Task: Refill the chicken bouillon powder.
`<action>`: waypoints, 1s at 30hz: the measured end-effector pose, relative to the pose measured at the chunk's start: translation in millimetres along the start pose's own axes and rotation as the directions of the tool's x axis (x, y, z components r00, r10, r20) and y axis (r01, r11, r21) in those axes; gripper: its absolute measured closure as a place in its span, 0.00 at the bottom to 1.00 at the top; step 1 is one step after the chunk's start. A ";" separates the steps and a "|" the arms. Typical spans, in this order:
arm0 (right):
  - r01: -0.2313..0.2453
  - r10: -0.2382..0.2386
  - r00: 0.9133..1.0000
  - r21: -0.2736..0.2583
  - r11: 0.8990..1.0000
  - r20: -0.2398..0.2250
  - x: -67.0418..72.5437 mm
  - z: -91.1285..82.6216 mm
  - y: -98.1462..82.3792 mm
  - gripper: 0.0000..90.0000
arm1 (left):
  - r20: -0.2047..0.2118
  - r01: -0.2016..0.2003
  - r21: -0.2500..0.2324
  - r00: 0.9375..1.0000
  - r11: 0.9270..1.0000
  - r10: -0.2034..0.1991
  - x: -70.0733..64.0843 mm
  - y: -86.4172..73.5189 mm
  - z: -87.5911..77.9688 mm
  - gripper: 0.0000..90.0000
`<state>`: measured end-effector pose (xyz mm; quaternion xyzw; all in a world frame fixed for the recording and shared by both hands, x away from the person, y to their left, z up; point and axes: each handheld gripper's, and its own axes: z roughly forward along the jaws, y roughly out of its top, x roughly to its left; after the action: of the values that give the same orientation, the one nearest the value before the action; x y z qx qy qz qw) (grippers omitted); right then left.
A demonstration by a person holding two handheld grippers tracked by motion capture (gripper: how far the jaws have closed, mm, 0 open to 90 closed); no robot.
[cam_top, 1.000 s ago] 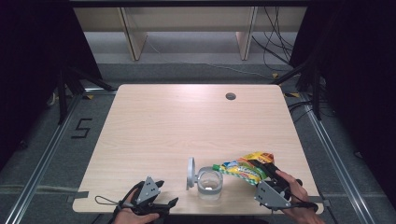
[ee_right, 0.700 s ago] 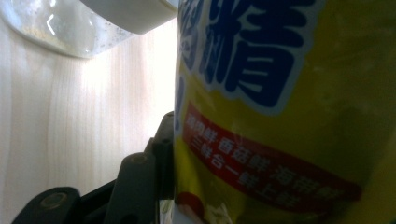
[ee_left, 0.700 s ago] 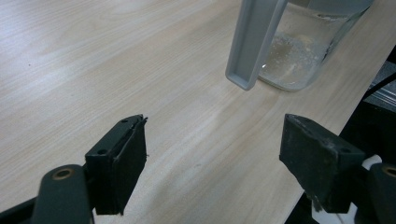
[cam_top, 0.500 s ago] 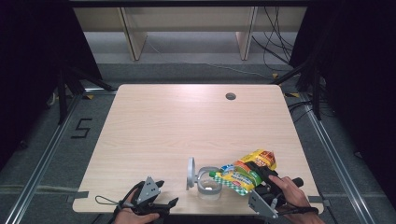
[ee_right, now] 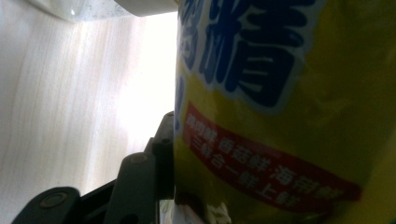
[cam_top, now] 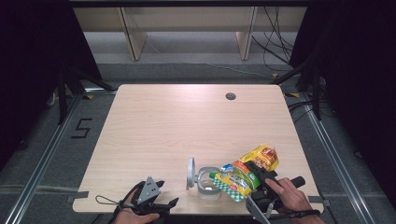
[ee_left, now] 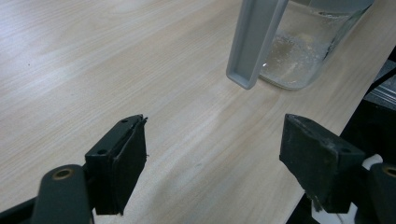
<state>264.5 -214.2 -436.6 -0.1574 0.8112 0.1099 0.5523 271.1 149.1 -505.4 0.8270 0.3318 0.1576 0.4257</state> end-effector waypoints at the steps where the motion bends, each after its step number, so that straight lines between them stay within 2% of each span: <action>1: 0.033 -0.033 0.999 0.004 0.999 0.009 -1.2 0.2 0.4 0.64 | 0.010 0.010 0.001 1.000 1.000 -0.010 -0.9 0.2 -0.5 0.25; 2: 0.033 -0.033 0.999 0.004 0.999 0.009 -1.2 0.2 0.4 0.64 | 0.010 0.010 0.001 1.000 1.000 -0.010 -0.9 0.2 -0.5 0.25; 3: 0.023 -0.023 1.000 0.028 0.999 0.002 0.9 -1.7 1.9 0.64 | 0.015 0.039 -0.020 0.999 0.999 -0.039 -2.6 0.0 1.5 0.25; 4: 0.046 -0.046 0.999 0.013 0.999 0.011 -0.3 -1.0 2.3 0.64 | 0.015 0.039 -0.020 0.999 0.999 -0.039 -2.6 0.0 1.5 0.25; 5: 0.107 -0.107 0.994 0.003 0.994 0.024 -4.3 -0.4 4.1 0.64 | 0.011 0.011 -0.006 1.000 1.000 -0.011 -0.9 0.1 0.2 0.25; 6: 0.115 -0.115 0.993 -0.007 0.993 0.041 -3.8 0.0 4.6 0.64 | 0.009 0.011 -0.009 1.000 1.000 -0.011 -0.8 0.1 0.4 0.25; 7: 0.099 -0.100 0.995 0.023 0.995 0.022 -2.0 -2.3 5.4 0.64 | 0.006 0.005 -0.011 1.000 1.000 -0.005 0.2 -0.2 1.0 0.25; 9: 0.145 -0.145 0.988 -0.001 0.989 0.050 -3.9 -1.0 6.9 0.64 | 0.004 0.017 0.000 1.000 1.000 -0.017 -1.0 0.2 -0.3 0.25; 10: 0.145 -0.145 0.988 -0.001 0.989 0.050 -3.9 -1.0 6.9 0.64 | 0.004 0.017 0.000 1.000 1.000 -0.017 -1.0 0.2 -0.3 0.25; 11: 0.130 -0.131 0.991 0.033 0.991 0.031 -2.3 -3.0 7.9 0.64 | 0.005 0.029 -0.012 1.000 1.000 -0.029 -1.9 0.2 0.5 0.25; 12: 0.169 -0.169 0.983 0.005 0.986 0.067 -3.0 -1.5 9.1 0.64 | 0.012 0.007 0.002 1.000 1.000 -0.007 -0.6 0.4 -0.5 0.25; 13: 0.153 -0.154 0.987 0.030 0.988 0.038 -1.6 -3.0 9.6 0.64 | 0.011 0.010 -0.007 1.000 1.000 -0.010 -0.7 0.0 0.5 0.25; 14: 0.153 -0.154 0.987 0.030 0.988 0.038 -1.6 -3.0 9.6 0.64 | 0.011 0.010 -0.007 1.000 1.000 -0.010 -0.7 0.0 0.5 0.25; 15: 0.190 -0.190 0.980 0.011 0.982 0.067 -3.1 -2.0 11.1 0.64 | 0.012 0.010 0.004 1.000 1.000 -0.010 -0.7 0.4 -0.5 0.25; 16: 0.198 -0.199 0.978 0.015 0.980 0.067 -3.0 -2.3 11.9 0.64 | 0.012 0.010 0.004 1.000 1.000 -0.010 -0.7 0.4 -0.5 0.25; 17: 0.152 -0.154 0.987 0.043 0.987 0.053 1.1 -4.2 11.6 0.64 | 0.014 0.008 0.003 1.000 1.000 -0.008 -0.5 0.4 -0.4 0.25; 18: 0.152 -0.154 0.987 0.043 0.987 0.053 1.1 -4.2 11.6 0.64 | 0.014 0.008 0.003 1.000 1.000 -0.008 -0.5 0.4 -0.4 0.25; 20: 0.191 -0.193 0.979 0.041 0.981 0.067 0.2 -3.7 13.0 0.64 | 0.007 0.004 0.007 1.000 1.000 -0.004 0.0 0.3 -0.1 0.25; 21: 0.188 -0.190 0.978 0.038 0.982 0.088 1.5 -3.4 13.1 0.64 | 0.005 0.005 0.005 1.000 1.000 -0.005 -0.2 0.4 -0.1 0.25; 22: 0.188 -0.190 0.978 0.038 0.982 0.088 1.5 -3.4 13.1 0.64 | 0.005 0.005 0.005 1.000 1.000 -0.005 -0.2 0.4 -0.1 0.25; 23: 0.187 -0.191 0.979 0.056 0.981 0.068 1.5 -5.2 14.6 0.64 | 0.008 0.014 -0.003 1.000 1.000 -0.014 -1.0 0.4 -0.1 0.25; 25: 0.248 -0.250 0.963 0.033 0.968 0.097 -1.5 -3.1 15.7 0.64 | 0.010 0.026 -0.011 1.000 1.000 -0.026 -1.3 0.3 0.4 0.25; 26: 0.248 -0.250 0.963 0.033 0.968 0.097 -1.5 -3.1 15.7 0.64 | 0.010 0.026 -0.011 1.000 1.000 -0.026 -1.3 0.3 0.4 0.25; 27: 0.226 -0.230 0.969 0.046 0.973 0.091 0.5 -3.5 15.5 0.64 | 0.006 0.027 -0.012 1.000 1.000 -0.027 -1.8 0.2 0.4 0.25; 28: 0.228 -0.234 0.969 0.070 0.971 0.076 1.3 -5.7 16.2 0.64 | 0.003 0.014 0.001 1.000 1.000 -0.014 -0.9 0.3 -0.4 0.25; 30: 0.235 -0.241 0.967 0.071 0.969 0.080 1.3 -5.8 16.8 0.64 | 0.007 0.017 -0.004 1.000 1.000 -0.017 -1.2 0.4 -0.1 0.25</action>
<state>252.8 -200.8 -435.6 -0.2319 0.7644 0.0250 0.6010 270.3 148.2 -505.0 0.8239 0.3369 0.1515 0.4297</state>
